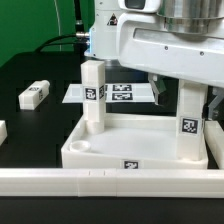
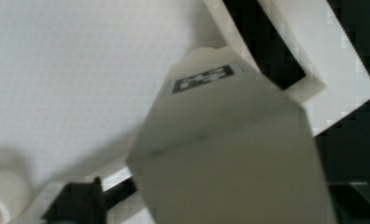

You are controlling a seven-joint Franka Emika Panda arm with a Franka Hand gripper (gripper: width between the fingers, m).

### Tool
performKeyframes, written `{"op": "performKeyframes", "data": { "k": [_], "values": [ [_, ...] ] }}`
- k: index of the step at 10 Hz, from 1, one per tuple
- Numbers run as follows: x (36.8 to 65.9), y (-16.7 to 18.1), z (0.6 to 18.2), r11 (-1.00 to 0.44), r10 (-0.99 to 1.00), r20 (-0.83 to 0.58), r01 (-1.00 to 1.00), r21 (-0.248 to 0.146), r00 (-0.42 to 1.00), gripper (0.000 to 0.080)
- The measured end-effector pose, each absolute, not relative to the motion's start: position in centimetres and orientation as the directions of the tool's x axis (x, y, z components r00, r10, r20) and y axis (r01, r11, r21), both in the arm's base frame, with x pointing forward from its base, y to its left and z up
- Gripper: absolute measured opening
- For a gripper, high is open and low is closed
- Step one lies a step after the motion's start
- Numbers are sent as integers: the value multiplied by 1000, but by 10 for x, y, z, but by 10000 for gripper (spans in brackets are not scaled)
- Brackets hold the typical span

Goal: Assemble desk

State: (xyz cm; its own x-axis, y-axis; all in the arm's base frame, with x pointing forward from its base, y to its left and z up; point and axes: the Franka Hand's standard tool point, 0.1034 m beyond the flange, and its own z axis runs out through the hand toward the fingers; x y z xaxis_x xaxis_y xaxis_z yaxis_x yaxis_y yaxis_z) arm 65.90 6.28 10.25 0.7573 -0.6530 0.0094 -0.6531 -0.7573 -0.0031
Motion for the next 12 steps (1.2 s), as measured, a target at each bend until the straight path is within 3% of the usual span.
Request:
{"op": "performKeyframes", "data": {
  "k": [1, 4, 5, 7, 12],
  "values": [
    [660, 61, 105, -770, -638, 12, -638, -5, 770, 621],
    [639, 27, 151, -842, -540, 16, -539, -29, 842, 648],
    [635, 6, 160, -859, -512, 20, -511, -29, 859, 648],
    [631, -33, 159, -870, -493, 27, -493, -13, 870, 649],
    [631, -32, 156, -873, -487, 26, -487, -10, 873, 649]
  ]
}}
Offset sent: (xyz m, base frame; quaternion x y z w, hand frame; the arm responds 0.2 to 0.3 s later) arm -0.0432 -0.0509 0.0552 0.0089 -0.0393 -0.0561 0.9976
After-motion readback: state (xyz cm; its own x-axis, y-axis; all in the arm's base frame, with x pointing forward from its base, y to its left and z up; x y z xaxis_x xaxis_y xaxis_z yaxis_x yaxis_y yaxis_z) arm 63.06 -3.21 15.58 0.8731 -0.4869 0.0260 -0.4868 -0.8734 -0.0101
